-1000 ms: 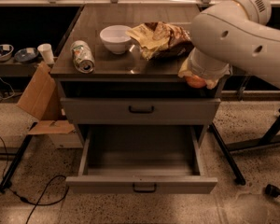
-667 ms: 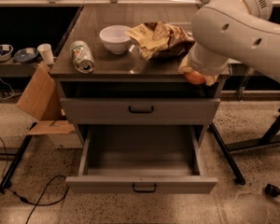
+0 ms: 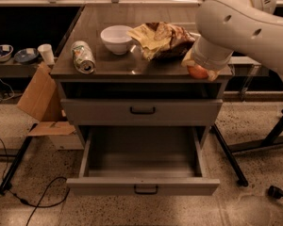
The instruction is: Pick apple from middle drawer and place on counter
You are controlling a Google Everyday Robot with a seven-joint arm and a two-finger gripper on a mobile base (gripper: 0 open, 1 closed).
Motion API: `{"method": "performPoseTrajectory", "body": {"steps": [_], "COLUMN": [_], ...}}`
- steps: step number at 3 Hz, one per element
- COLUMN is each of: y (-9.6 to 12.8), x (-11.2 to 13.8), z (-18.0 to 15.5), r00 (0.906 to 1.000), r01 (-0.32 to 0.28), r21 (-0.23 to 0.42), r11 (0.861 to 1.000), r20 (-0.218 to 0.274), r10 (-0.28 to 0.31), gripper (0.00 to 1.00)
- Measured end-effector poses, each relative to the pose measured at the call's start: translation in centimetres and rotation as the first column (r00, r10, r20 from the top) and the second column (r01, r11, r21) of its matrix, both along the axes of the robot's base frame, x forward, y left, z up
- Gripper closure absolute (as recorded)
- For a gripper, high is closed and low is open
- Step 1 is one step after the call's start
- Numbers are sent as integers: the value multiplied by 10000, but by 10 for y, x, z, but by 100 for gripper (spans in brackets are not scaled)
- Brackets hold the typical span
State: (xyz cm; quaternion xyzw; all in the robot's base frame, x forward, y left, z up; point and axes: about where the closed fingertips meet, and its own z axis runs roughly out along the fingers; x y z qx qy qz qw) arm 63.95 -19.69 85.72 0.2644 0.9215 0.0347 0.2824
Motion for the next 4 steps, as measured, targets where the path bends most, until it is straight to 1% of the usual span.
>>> {"method": "performPoseTrajectory", "body": {"steps": [1,2,3,4], "y": [-3,-2,-1,-5], "x": [7,16,29,41], "z": [10,18,22,24], "r00": [9994,9980,9971,9956], "r01": [231,386,476,704], "r21": [76,-9,-93,-113], "r11": [9997,9993,9988,9975], "r20": [267,504,606,624], "r10": [-233,-385,-469,-696], "gripper": [100,100,100,100]}}
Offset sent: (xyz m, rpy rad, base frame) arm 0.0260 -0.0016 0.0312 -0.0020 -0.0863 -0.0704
